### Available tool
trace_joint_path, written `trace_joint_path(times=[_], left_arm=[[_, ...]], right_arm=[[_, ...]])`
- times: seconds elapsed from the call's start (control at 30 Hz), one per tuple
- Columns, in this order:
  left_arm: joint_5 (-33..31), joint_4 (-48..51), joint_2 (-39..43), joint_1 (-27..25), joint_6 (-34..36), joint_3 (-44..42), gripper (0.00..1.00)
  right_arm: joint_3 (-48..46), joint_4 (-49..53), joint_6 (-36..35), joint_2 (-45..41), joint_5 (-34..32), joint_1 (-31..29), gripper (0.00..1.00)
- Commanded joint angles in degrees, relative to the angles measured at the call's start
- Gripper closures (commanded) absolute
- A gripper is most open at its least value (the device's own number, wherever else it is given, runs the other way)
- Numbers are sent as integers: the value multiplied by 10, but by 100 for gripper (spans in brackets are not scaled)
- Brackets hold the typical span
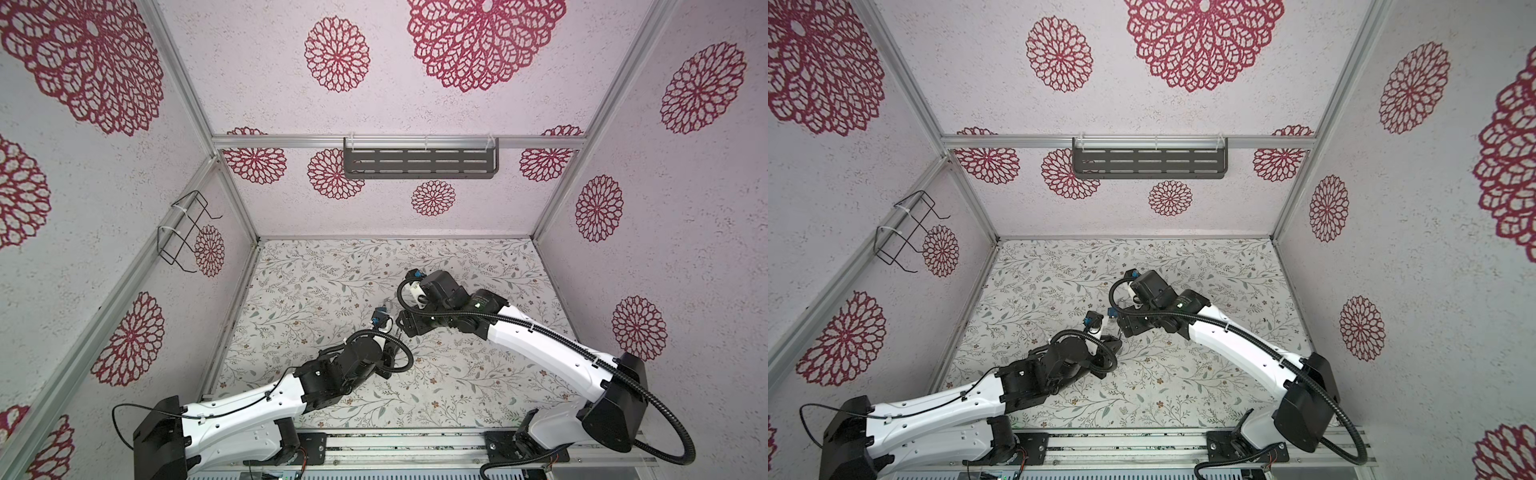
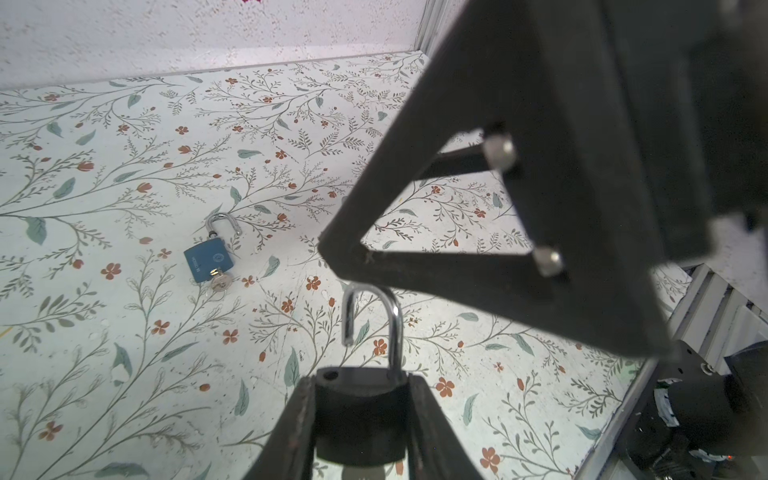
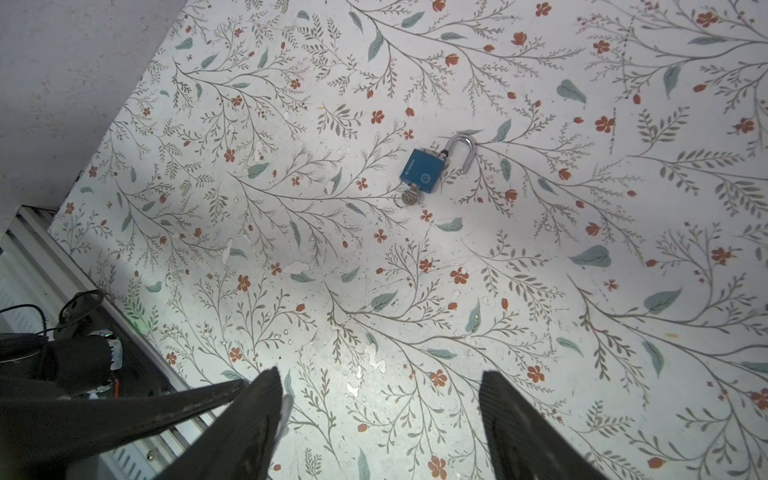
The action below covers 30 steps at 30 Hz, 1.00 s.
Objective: Unlock with the key
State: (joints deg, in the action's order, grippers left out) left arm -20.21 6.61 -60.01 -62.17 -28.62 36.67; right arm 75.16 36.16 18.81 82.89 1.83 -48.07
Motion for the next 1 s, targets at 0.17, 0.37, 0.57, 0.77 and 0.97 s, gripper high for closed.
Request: trace_joint_path(times=[0.17,0.37,0.57,0.77,0.97], left_arm=[[-13,-28,24,-6,27,-10,100],[-10,-31,26,-6,34,-15,100],[1,-24,25,-6,38,-14,100],[4,-26,27,-6,42,-12,100],[0,-22,36,-6,44,-15,100]], right_arm=[[31,46,-77,17,28,11,22],[46,67,-81,0,9,18,22],[54,49,-85,-16,40,24,20],[62,48,-92,29,90,24,20],[63,54,-93,41,84,37,19]])
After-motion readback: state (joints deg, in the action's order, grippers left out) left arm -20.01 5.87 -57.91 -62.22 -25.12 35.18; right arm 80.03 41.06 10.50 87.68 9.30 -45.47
